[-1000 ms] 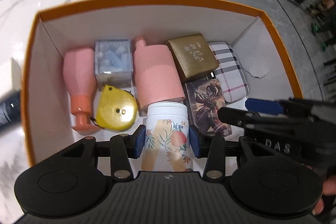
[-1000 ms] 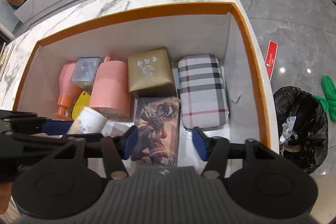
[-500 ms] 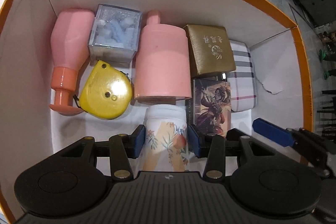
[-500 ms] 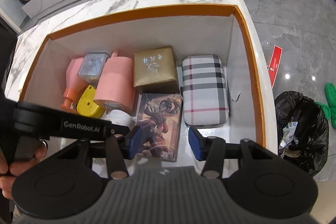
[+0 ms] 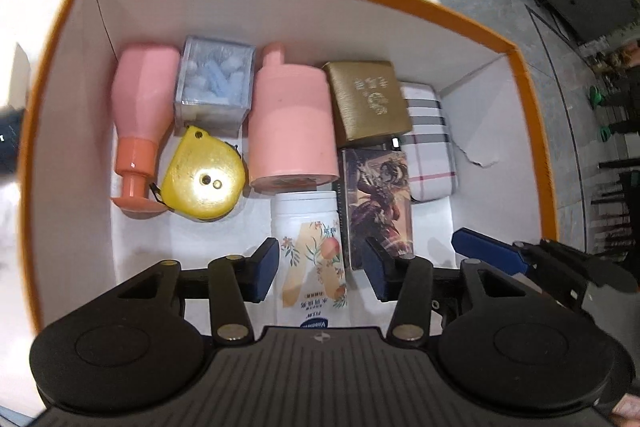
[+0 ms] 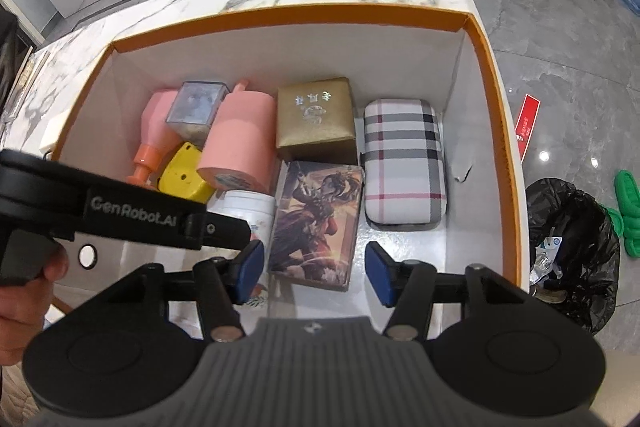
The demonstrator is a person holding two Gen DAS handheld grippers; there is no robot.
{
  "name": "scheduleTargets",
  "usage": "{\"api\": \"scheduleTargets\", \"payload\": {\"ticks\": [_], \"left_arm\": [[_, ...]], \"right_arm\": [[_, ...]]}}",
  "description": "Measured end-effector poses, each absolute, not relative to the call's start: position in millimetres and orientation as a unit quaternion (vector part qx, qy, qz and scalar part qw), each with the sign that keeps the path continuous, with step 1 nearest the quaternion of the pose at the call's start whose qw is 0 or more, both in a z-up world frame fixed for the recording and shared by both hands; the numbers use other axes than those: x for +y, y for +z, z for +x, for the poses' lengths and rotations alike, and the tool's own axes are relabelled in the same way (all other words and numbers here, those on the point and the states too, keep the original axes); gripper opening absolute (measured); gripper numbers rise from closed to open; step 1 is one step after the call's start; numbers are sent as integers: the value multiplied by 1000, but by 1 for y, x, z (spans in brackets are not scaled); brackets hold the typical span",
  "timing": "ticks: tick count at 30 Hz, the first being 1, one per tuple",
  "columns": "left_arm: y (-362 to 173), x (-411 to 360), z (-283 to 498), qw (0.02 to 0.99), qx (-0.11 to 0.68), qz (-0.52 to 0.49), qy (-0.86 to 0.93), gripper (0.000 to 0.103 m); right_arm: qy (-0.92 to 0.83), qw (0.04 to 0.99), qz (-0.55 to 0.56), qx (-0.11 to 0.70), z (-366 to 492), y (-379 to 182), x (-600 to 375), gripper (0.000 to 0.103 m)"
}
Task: Organize rigid objects
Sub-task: 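Lift both open tools out of the orange box, then move both tools to the dark blue spray can and white box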
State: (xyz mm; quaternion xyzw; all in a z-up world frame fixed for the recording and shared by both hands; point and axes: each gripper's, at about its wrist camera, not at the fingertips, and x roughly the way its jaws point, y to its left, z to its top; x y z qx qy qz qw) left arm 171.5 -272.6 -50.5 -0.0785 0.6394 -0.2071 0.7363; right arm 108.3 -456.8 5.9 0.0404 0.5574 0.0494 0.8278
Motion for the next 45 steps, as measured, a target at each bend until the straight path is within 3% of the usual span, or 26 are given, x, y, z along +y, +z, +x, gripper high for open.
{"api": "scheduleTargets", "payload": {"ticks": [18, 24, 37, 45], "left_arm": [[43, -214, 109, 839, 484, 31, -247, 48], [58, -166, 102, 872, 431, 37, -229, 48], [16, -24, 143, 893, 416, -110, -135, 48], [-33, 20, 173, 885, 450, -77, -93, 48]], "right_arm": [[102, 864, -27, 493, 70, 67, -373, 55], [133, 895, -50, 422, 62, 80, -331, 75], [208, 908, -21, 364, 89, 42, -226, 73], [228, 867, -109, 429, 130, -10, -157, 61]]}}
